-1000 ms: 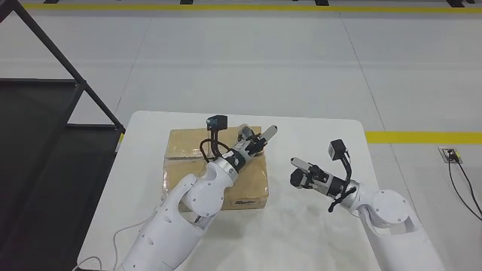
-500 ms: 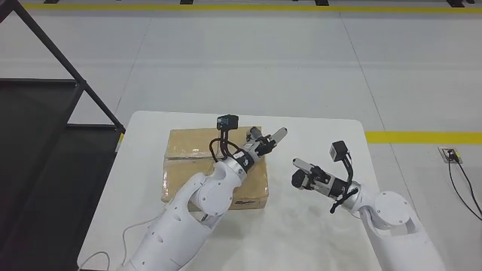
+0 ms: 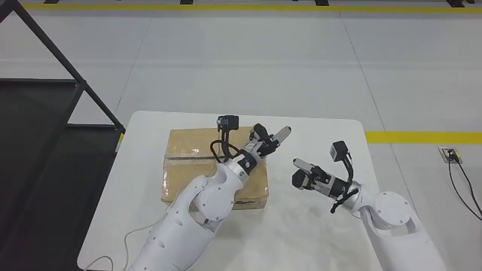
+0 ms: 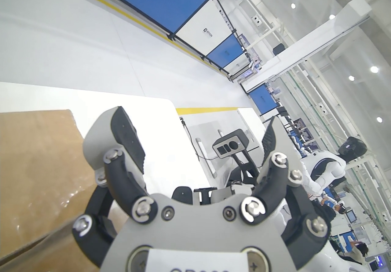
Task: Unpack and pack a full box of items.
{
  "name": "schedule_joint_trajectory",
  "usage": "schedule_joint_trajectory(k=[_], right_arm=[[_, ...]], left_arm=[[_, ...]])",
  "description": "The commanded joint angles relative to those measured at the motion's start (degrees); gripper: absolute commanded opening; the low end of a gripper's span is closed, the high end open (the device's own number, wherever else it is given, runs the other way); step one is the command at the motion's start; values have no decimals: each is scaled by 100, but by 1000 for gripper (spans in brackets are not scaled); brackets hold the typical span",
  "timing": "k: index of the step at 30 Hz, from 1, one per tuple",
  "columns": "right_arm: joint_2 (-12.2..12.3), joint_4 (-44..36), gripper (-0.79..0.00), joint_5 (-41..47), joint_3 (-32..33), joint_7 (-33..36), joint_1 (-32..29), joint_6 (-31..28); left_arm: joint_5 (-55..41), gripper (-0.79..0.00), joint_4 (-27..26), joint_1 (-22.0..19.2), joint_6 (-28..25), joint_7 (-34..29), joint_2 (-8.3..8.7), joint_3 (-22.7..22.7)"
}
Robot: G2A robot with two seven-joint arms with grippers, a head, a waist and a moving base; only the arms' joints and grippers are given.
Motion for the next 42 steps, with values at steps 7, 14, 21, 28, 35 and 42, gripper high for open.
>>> schedule_joint_trajectory(k=[7,14,21,28,35,42], right_arm=[[26,-132,0,79,-9,-9,72,-87],[-12,-280,0,-54,-428,176,570,-103],[-135,-118,0,-231,-1114,224,1343,-145],[-280,220,0,-581,-1853,323,1946,-205],[-438,400,0,-1371,-2498,-269,2313,191],[-449,264,0,-1825,-2514,-777,2243,632]], left_arm=[[80,0,-1407,823,-723,-165,254,-1126],[-303,0,-2666,1771,-1135,-957,596,-3240],[-753,0,-2498,2311,-1356,-1959,831,-4914],[-1098,0,-2183,2676,-1582,-2273,912,-5306],[-1273,0,-2128,2737,-1634,-2336,951,-5289],[-1395,0,-2108,2735,-1681,-2380,994,-5296]])
